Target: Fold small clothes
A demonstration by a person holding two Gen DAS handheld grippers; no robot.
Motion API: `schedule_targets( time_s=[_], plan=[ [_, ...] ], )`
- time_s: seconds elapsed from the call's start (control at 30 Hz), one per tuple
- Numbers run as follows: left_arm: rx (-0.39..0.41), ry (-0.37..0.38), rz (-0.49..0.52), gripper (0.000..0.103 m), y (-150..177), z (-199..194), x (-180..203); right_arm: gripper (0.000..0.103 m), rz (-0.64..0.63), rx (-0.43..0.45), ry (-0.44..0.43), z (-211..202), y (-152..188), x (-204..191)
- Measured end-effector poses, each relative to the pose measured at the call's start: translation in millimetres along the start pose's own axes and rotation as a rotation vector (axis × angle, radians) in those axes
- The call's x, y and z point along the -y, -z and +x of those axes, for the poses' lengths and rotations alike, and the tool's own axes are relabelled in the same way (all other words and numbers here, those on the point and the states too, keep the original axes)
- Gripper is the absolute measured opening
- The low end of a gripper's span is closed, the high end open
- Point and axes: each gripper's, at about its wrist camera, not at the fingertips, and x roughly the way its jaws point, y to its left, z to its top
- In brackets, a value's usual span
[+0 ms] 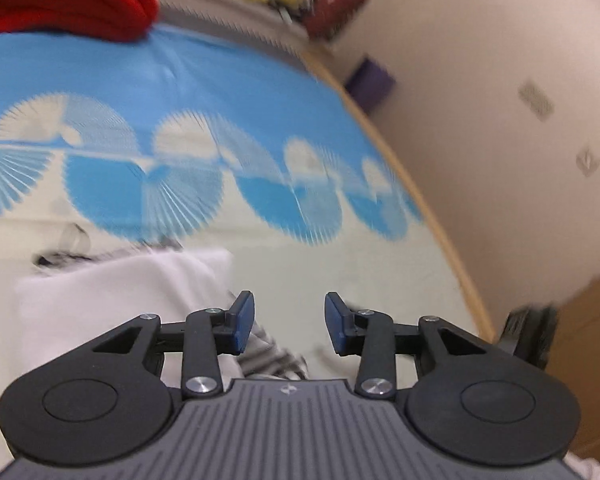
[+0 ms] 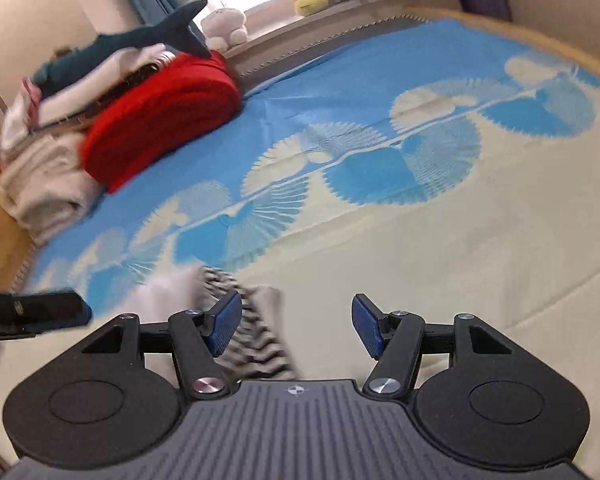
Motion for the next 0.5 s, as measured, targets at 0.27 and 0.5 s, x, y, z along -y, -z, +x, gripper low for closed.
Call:
schedule_targets(
  time_s=[0.27, 0.5],
  plan=[
    [-0.073, -0.154, -0.04, 0.043, 6.2, -45.0, -66.5, 0.066, -0.093, -0.226, -0.242, 37.5, 16.2, -46.5],
    [-0.119, -0.205, 0.011, 0.043, 13.8, -60.4, -86.1, 0.064, -0.29, -0.408, -0.195, 54.7, 45.0, -90.3]
  ],
)
